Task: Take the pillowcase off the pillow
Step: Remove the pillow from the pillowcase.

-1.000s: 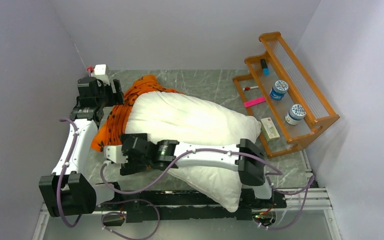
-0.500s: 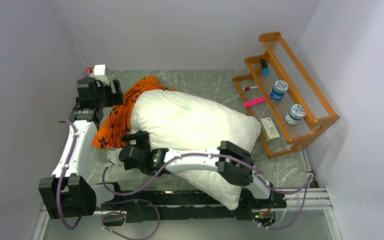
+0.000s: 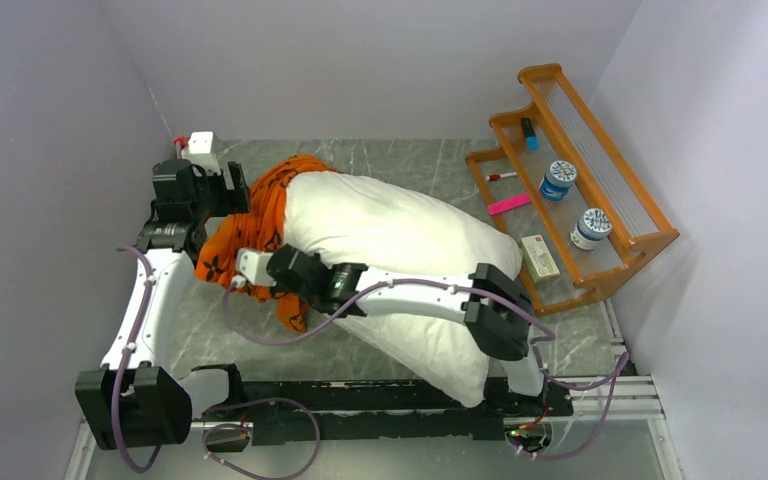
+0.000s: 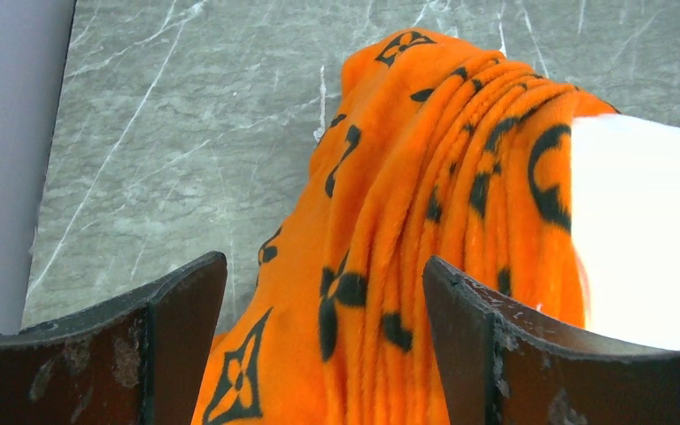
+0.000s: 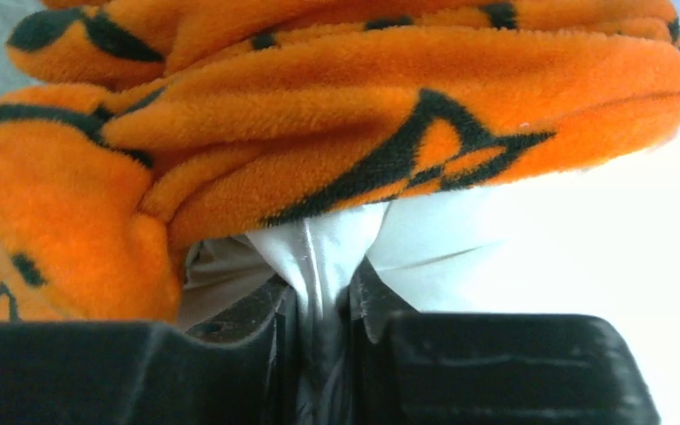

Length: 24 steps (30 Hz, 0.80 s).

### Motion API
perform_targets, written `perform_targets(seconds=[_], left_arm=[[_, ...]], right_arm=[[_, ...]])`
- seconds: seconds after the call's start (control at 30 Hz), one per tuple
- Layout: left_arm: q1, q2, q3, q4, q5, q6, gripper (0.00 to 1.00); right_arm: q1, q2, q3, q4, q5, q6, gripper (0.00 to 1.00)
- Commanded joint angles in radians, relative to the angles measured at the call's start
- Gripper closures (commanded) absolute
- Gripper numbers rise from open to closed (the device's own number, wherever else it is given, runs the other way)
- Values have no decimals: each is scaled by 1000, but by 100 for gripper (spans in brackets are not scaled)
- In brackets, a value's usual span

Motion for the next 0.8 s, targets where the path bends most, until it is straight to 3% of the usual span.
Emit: perform_targets(seconds=[0.0,0.1,0.37,0.77], left_arm=[[-14,-67,-18,15,37,14,14],[-23,-79,-21,8,74,9,14],[-89,-117,-5,-28,79,26,15],[-160,-121,-26,-42,143,87,18]], right_arm=[[-118,-87,-80,-90,-2,120,87],[-145,-131,-118,-56,-52,160,100],[-229,-248,-234,53,-178,266,100],[-294,-337,-326,133,-153,351,100]])
